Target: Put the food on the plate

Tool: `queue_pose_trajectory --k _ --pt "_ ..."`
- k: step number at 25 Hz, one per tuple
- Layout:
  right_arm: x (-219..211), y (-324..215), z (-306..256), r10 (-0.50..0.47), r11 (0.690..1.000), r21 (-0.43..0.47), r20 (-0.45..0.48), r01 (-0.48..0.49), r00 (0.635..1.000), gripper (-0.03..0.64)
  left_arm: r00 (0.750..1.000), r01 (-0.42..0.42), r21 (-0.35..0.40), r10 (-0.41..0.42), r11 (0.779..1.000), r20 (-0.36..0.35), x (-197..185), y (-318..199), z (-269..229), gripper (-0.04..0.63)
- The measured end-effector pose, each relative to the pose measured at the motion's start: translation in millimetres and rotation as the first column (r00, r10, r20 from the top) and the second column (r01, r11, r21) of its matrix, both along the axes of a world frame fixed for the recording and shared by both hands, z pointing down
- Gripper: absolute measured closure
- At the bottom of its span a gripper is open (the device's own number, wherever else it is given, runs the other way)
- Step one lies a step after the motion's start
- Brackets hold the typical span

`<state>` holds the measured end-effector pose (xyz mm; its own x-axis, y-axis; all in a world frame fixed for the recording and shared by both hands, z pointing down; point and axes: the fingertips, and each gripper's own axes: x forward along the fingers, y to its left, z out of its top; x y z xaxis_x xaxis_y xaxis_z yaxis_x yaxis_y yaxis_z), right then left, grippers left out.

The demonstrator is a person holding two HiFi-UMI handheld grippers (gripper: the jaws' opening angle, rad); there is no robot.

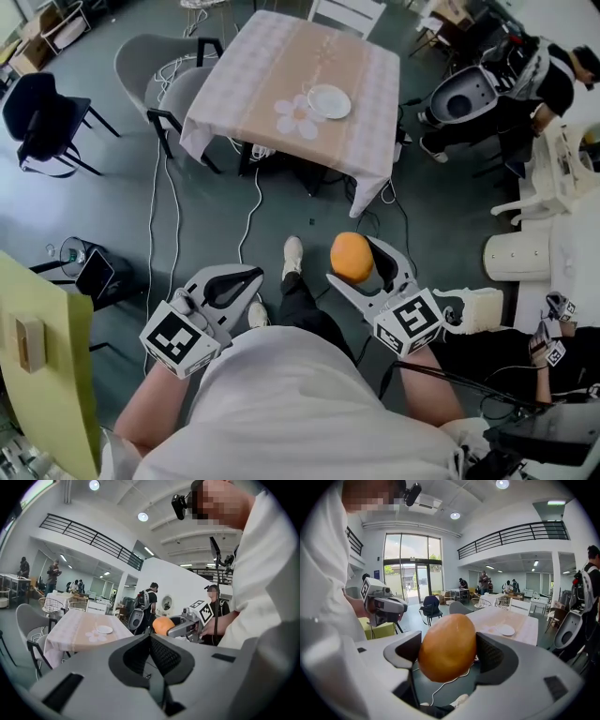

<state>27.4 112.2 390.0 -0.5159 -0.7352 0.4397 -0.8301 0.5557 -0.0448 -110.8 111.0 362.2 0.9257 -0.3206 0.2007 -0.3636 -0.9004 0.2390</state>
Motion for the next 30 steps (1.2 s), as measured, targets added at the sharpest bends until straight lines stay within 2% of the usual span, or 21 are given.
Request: queue_pose_trajectory --k 7,11,18,23,30 --pt "29 -96 10 -0.056 0.998 0.01 0.023 0.056 0.998 0.251 0.998 0.059 0.003 -0.059 0.998 0.026 31 -80 -8 0.588" --pt "52 -155 10 -0.099 0.995 0.021 0.002 0.099 0.995 0.25 0.995 0.088 0.018 -0.089 0.996 0.045 56 -131 -21 0.588" --pt "102 -242 33 -0.117 0.993 0.01 0.001 0.117 0.993 0.25 0.988 0.134 0.025 -0.136 0.991 0.069 101 -205 -20 0.588" --pt "125 -298 62 -0.11 0.994 -0.018 -0.027 0.11 0.994 0.251 0.985 0.156 0.016 -0.156 0.988 0.067 110 -239 -20 0.588" --pt "145 -365 109 -0.072 0.997 -0.044 -0.076 0.069 0.994 0.25 0.98 0.175 0.021 -0.176 0.984 0.094 101 -265 -23 0.588"
